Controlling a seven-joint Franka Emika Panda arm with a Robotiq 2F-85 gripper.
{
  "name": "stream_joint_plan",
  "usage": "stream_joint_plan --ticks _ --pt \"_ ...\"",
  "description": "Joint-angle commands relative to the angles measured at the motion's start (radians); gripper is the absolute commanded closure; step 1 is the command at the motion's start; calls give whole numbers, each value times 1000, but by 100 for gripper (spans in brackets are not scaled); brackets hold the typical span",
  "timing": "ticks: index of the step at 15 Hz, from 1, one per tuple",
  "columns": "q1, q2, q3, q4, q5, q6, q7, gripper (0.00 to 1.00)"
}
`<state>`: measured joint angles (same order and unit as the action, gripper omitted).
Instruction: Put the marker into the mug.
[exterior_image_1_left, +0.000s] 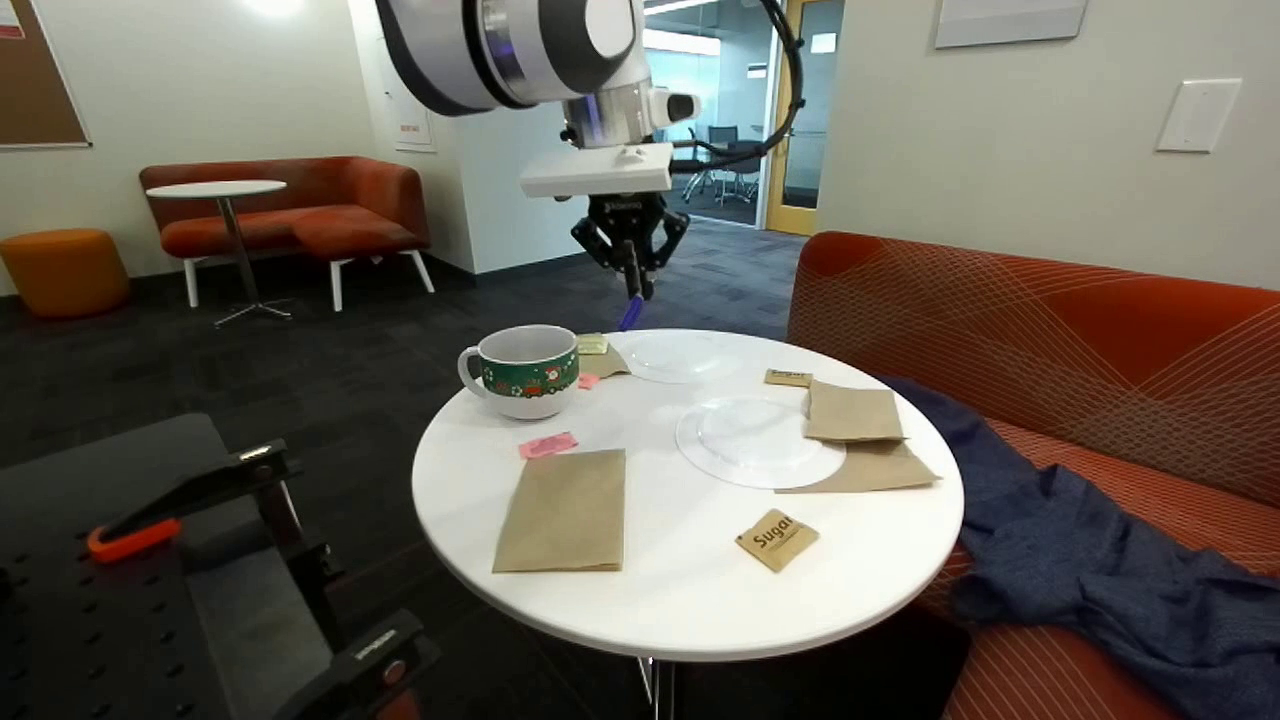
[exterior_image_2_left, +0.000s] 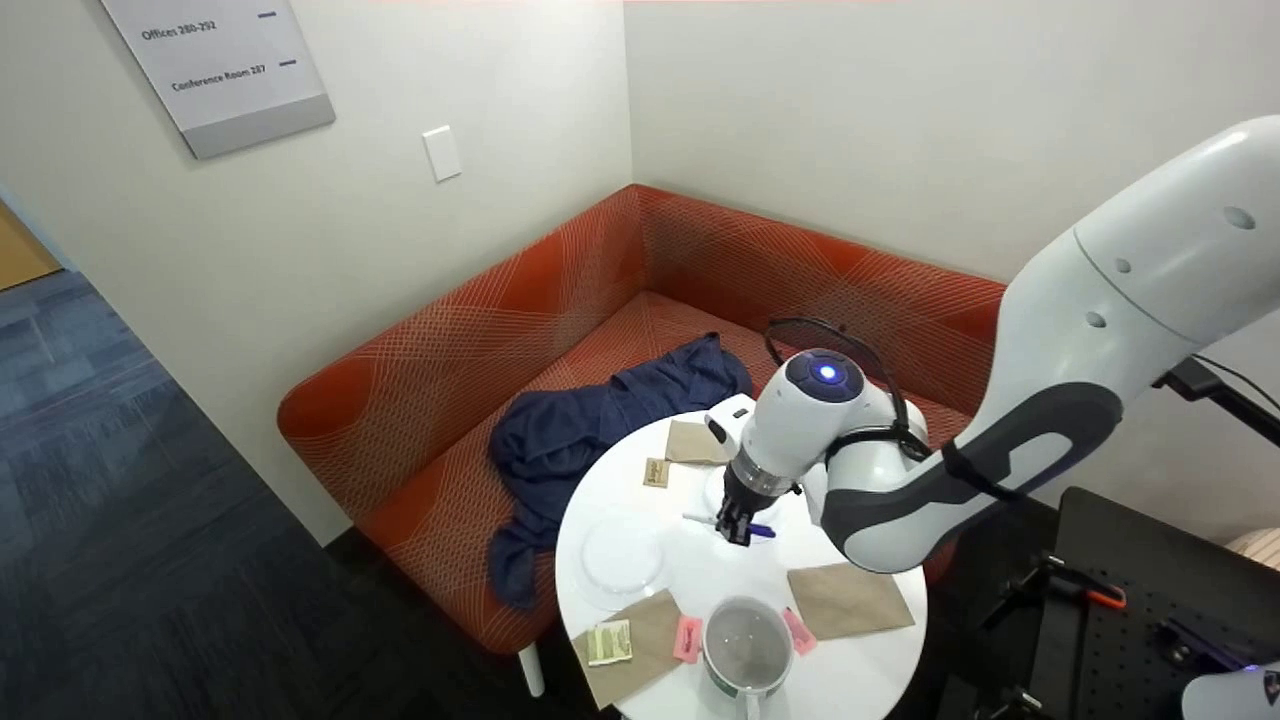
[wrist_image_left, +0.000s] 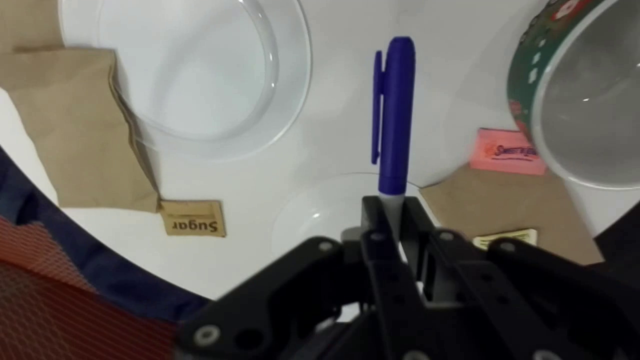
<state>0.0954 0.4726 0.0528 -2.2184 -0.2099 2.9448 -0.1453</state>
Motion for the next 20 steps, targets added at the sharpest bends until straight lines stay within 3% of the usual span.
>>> stream_joint_plan --ticks 1,4,8,10,13,20 --pt "-153 -138 188 -149 55 47 -215 97" --pt "-317 -165 413 -192 198 36 -436 97" --pt "-572 -109 738 -185 388 -3 -746 97" --pt "-687 -81 861 -189 437 -19 -867 97" --pt "-806 -29 953 -189 441 -40 -985 97" --pt "-923 125 977 -167 390 -97 -1134 97"
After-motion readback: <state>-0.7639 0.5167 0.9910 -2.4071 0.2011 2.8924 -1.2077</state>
